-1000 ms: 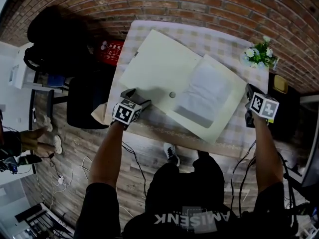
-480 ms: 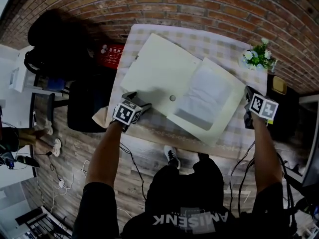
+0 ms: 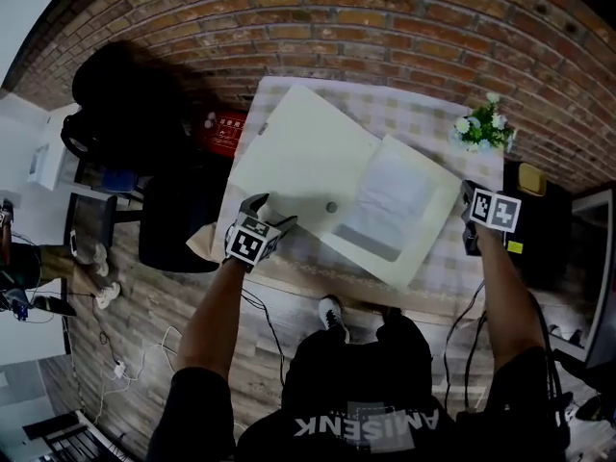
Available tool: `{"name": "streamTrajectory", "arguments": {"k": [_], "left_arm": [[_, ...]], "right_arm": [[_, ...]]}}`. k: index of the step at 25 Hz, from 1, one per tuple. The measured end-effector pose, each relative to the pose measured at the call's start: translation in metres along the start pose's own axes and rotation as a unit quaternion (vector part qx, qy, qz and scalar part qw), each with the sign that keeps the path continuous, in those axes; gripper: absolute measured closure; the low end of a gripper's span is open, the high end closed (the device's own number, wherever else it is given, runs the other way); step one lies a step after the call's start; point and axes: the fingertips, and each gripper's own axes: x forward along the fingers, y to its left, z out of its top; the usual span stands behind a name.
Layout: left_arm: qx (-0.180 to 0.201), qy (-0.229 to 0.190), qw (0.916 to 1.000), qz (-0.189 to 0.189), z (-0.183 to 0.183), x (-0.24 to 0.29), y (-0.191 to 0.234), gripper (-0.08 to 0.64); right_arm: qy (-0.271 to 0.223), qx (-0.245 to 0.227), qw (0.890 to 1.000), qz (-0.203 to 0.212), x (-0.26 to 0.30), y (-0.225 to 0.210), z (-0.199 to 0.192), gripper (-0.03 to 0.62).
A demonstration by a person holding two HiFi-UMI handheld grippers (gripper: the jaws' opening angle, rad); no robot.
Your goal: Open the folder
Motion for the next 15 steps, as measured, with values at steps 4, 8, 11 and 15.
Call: {"name": "streamTrajectory", "arguments": {"k": [4, 8, 11, 15], "left_arm": [[-0.056, -0.045, 0.9973, 0.011, 0.022, -0.019, 0.004, 0.181], [-0.085, -0.072, 0.9937, 0.006, 0.037, -0.042, -0.005, 0.181], [-0.109, -0.109, 0.988, -0.008, 0.058, -0.066, -0.015, 0.181], [-0.079, -0.148, 0.9857, -0.016, 0.081, -0.086, -0.038, 0.183]], "right_arm": [[-0.033, -0.018, 0.999, 0.005, -0.016, 0.006, 0.022, 0.529], [-0.053, -0.023, 0.998, 0.016, -0.044, 0.015, 0.026, 0.529], [-0.073, -0.027, 0.997, 0.027, -0.069, 0.029, 0.031, 0.529], [-0.095, -0.049, 0.992, 0.063, -0.1, 0.064, 0.037, 0.529]]}}
